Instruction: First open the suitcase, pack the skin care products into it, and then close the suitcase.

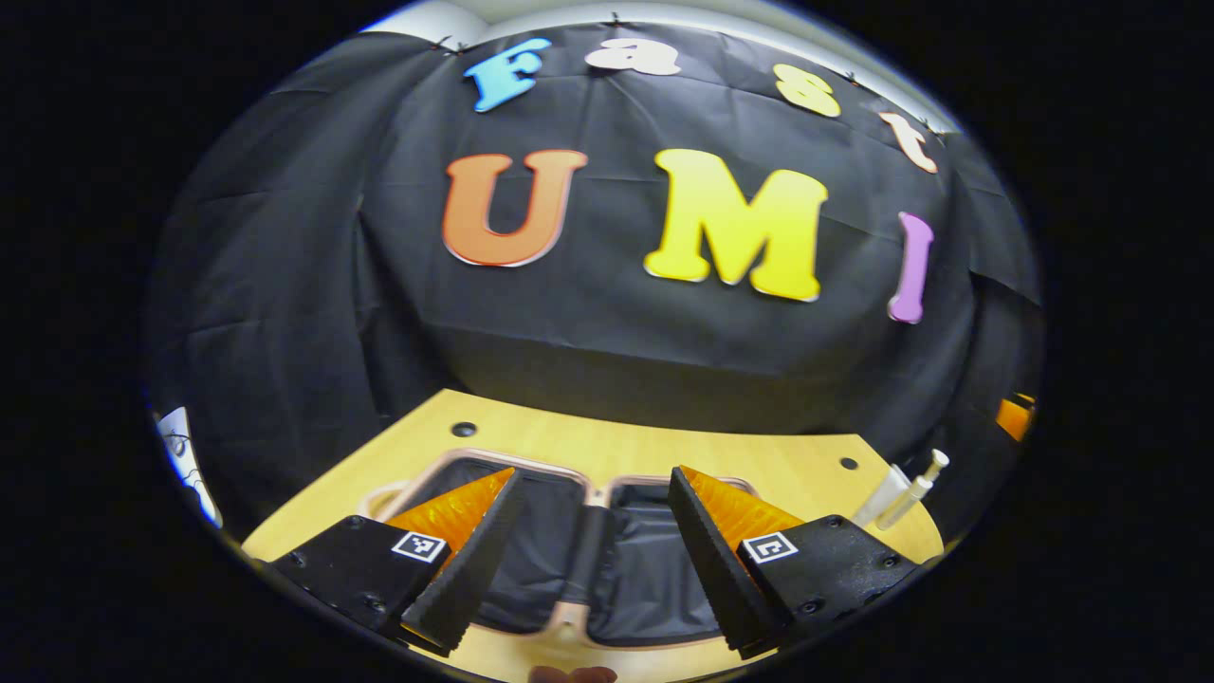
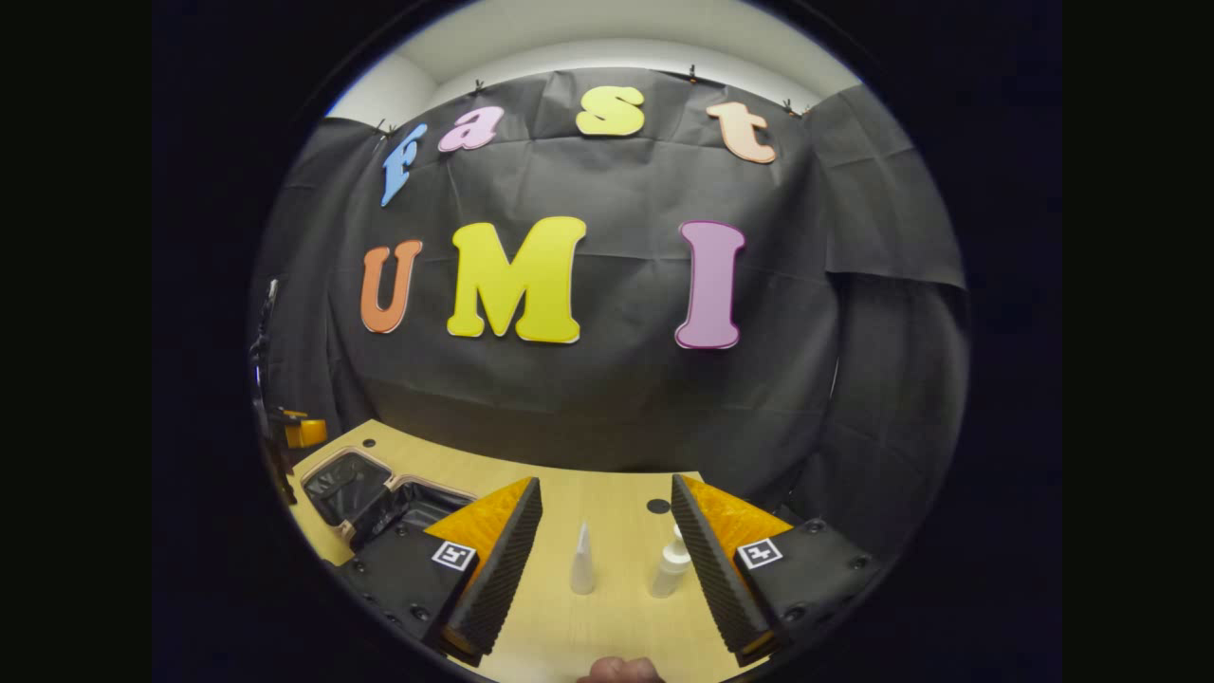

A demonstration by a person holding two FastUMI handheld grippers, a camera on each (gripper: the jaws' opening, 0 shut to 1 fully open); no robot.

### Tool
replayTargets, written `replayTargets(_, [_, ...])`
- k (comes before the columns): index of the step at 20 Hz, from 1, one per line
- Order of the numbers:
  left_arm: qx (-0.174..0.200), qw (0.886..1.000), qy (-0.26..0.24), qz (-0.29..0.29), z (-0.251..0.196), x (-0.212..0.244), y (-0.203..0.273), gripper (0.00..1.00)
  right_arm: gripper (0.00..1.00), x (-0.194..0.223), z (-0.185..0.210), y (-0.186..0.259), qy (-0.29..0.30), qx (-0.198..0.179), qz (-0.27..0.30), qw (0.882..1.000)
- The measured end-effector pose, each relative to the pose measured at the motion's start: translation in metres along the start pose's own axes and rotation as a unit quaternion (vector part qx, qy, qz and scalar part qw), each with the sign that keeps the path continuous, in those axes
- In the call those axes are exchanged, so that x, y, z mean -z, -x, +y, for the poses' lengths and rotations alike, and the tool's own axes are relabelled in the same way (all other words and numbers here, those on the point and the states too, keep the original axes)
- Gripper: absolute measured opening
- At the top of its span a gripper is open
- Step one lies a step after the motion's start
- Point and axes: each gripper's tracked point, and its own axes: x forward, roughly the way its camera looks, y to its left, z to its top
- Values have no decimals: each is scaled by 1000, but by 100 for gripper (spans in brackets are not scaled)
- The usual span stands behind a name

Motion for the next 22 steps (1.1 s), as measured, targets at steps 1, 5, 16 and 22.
replayTargets(1, [7,1000,-6,0,-20,5,0,98,81,2,-11,0,1,6,-1,1000])
replayTargets(5, [33,999,-1,-13,-92,5,7,98,81,16,-50,2,-1,19,8,1000])
replayTargets(16, [190,978,-65,49,-284,84,-6,97,81,58,-121,13,-7,47,53,997])
replayTargets(22, [199,973,-89,82,-326,144,-51,98,81,74,-157,25,-4,67,79,995])
